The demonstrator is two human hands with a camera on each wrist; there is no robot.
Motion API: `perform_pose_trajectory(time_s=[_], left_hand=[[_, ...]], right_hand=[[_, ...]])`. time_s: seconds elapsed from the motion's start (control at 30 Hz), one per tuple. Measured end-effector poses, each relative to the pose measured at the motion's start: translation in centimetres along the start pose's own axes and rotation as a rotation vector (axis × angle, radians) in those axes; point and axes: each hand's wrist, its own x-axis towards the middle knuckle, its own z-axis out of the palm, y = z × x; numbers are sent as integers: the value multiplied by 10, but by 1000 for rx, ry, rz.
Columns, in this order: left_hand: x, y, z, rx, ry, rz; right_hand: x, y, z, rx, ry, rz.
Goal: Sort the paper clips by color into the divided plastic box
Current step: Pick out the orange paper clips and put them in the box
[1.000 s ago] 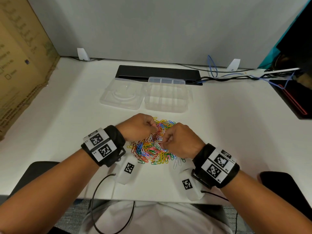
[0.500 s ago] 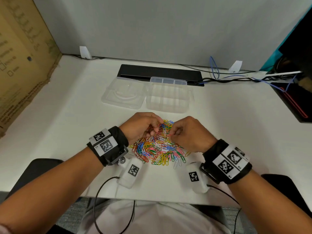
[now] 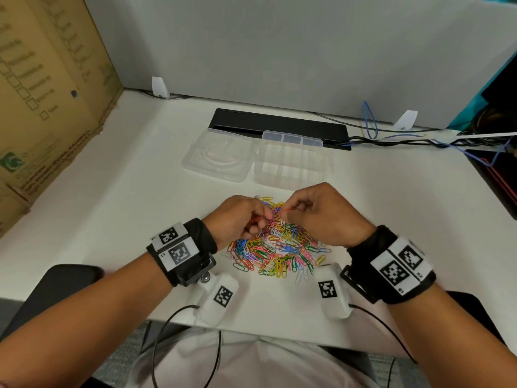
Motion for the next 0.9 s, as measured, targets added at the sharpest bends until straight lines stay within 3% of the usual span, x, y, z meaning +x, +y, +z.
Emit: perform_pose_trajectory(time_s=[0.13, 0.23, 0.3, 0.5, 0.63, 0.9], left_hand=[[-3, -1, 4, -235, -130, -126], [0, 2, -1, -301, -78, -142], [3, 4, -8, -265, -20, -112], [2, 18, -24, -99, -23, -19], [5, 20, -29, 88, 40, 73], [8, 22, -32, 295, 38, 55]], right_hand=[[4, -19, 8, 100, -46, -79], [11, -18, 8, 138, 52, -81], [15, -12, 9, 48, 67, -88], [15, -7, 22, -331, -165, -23], [15, -9, 30, -503, -170, 6], [26, -5, 46, -651, -130, 33]])
